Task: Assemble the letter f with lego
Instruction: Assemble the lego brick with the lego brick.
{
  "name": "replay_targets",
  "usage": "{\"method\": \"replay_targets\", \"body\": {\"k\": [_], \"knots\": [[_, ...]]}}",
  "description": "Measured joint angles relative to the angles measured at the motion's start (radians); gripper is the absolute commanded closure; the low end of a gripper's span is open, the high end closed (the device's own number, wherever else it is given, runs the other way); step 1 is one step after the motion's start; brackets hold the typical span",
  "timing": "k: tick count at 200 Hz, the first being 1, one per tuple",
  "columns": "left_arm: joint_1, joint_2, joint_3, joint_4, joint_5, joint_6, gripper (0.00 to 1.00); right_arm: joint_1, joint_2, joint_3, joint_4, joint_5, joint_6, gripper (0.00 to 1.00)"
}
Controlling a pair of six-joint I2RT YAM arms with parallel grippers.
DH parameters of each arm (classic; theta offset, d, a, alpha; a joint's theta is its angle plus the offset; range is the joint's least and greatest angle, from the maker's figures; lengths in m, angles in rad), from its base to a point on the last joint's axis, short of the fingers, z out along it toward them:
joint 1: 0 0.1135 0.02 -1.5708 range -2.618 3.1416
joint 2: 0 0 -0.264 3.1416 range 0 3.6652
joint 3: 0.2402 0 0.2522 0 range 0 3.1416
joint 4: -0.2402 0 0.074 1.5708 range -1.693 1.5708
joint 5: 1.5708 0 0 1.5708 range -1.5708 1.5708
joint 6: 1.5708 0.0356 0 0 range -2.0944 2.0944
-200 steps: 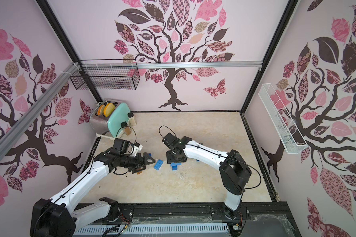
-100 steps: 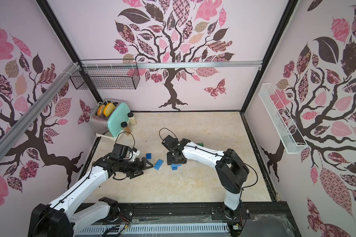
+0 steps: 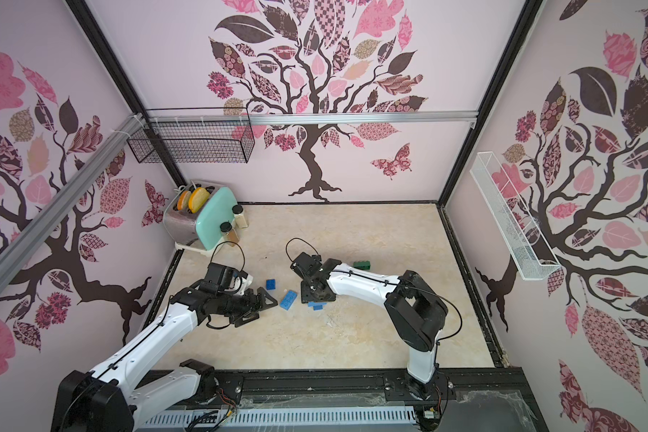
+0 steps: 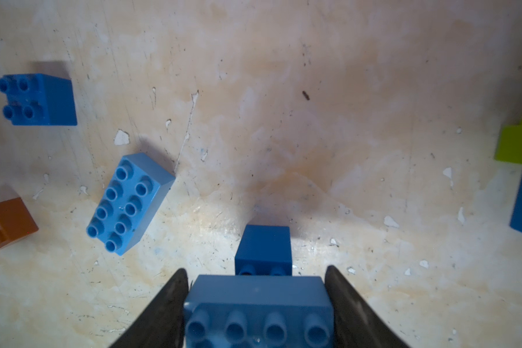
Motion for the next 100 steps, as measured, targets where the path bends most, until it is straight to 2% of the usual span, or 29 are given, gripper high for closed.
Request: {"method": "replay_targets", "body": {"k": [100], "knots": [[0.000,0.007,0.000,0.000,-0.005,0.000,0.08,0.002,0.000,-0.023,0.042,0.027,0.003,0.40]]}}
